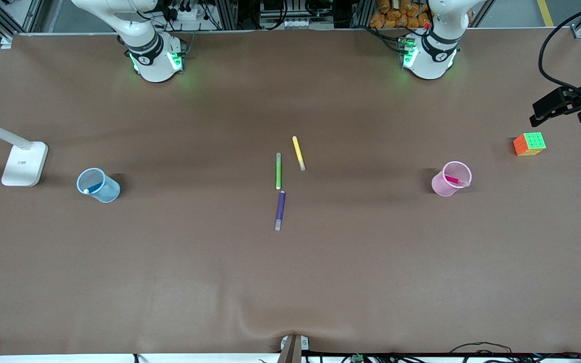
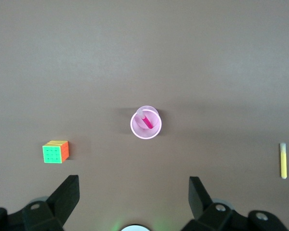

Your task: Place pink and blue markers in matching cups

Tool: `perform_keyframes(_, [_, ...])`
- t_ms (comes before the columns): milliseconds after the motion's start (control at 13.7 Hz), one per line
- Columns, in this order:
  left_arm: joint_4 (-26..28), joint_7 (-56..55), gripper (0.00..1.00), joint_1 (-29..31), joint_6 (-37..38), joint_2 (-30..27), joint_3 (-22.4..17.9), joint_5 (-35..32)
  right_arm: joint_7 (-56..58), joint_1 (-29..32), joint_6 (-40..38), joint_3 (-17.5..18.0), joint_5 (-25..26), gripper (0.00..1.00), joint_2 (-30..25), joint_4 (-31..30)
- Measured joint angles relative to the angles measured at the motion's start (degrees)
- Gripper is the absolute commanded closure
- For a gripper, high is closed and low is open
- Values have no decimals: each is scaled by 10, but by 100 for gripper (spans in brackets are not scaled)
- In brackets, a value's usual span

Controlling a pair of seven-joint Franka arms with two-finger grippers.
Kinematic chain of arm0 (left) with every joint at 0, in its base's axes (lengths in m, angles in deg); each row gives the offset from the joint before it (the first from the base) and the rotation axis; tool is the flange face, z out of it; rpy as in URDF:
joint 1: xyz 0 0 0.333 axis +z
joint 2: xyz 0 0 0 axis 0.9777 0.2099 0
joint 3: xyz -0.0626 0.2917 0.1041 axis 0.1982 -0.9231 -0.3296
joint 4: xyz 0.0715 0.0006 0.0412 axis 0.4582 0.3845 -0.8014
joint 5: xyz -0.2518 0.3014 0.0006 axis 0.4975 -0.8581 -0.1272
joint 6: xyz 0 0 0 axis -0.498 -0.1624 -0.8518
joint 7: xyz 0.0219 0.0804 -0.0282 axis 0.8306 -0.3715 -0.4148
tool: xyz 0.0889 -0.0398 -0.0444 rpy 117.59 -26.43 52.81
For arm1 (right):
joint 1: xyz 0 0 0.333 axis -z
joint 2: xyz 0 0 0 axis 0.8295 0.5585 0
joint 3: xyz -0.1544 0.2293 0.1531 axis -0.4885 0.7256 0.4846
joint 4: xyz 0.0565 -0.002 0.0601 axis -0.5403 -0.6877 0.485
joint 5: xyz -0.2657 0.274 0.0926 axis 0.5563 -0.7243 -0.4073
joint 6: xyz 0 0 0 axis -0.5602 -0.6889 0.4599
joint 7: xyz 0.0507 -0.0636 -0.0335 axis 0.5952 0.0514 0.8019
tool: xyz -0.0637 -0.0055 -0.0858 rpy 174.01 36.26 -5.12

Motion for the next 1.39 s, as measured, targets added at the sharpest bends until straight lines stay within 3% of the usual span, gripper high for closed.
perform_keyframes(73, [0,18,0,-14,2,-5,-22,2,0,0,-1,0,0,0,0,2])
perform_keyframes(292, [8,32,0,-136,12,-17,-145,4,0,-2,-2,1,-3,0,1,4])
perform_keyframes(511, [40,31,0,-228,16,-34,-216,5,0,-4,-6,2,-4,0,3,4])
perform_keyframes(1095, [108,10,0,-280,14,-87,-250,5,0,-9,-17,5,-14,0,9,4])
perform_keyframes(1387, [166,9,0,-293,-27,-125,-269,5,0,-9,-17,3,-31,0,14,4])
